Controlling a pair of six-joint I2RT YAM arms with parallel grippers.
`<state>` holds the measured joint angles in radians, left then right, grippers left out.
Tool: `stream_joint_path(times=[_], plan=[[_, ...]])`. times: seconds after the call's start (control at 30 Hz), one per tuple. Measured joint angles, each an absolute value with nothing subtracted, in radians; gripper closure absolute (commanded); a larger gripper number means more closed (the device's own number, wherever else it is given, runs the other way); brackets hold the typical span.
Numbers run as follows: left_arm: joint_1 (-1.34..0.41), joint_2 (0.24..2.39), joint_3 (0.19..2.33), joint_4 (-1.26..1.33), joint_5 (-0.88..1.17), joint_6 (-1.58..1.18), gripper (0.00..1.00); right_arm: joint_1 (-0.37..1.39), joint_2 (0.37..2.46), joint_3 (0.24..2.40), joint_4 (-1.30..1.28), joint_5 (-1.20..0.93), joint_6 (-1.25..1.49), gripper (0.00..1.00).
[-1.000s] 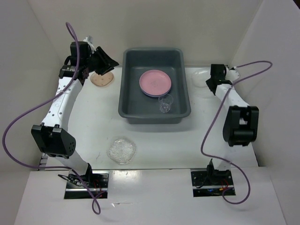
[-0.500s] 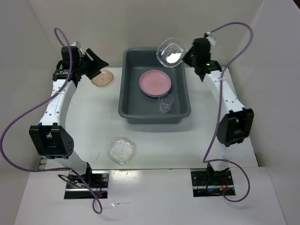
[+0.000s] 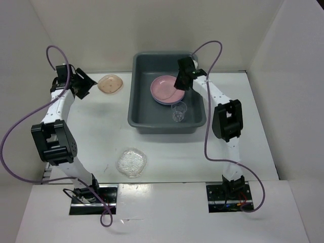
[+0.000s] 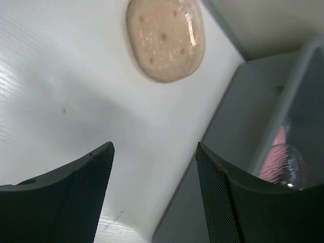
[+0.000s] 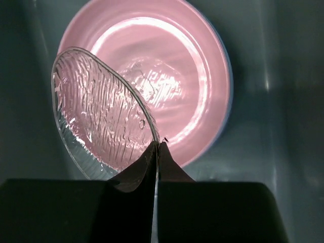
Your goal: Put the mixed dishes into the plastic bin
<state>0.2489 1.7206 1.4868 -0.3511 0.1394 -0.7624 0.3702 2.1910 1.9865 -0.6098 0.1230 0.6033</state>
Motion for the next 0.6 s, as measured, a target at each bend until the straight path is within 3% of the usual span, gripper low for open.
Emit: stream_joint_path(times=[0.03,0.17,0.23,0.27,0.4,0.6], plan=[[0.247,1.736,1.478,-0.348,0.138,-0.759,0.26,0.370,2.214,2.029,-0.630,0.123,0.604,0.83],[0.244,1.788,1.463,-0.344,0.130,-0.744,0.26,0.370,2.320,2.238,-0.672,0.125,0.603,0.64],[0.244,1.809,1.464,-0.340,0.126,-0.736,0.26,0.370,2.377,2.362,-0.707,0.131,0.598,0.64],[0.244,1.818,1.466,-0.337,0.126,-0.735,0.26,0.370,2.399,2.412,-0.719,0.136,0.597,0.57],[0.244,1.867,1.480,-0.326,0.124,-0.733,0.26,0.370,2.464,2.593,-0.795,0.156,0.593,0.56],[0.244,1.941,1.480,-0.276,0.122,-0.743,0.30,0.370,2.448,2.626,-0.867,0.155,0.579,0.53]])
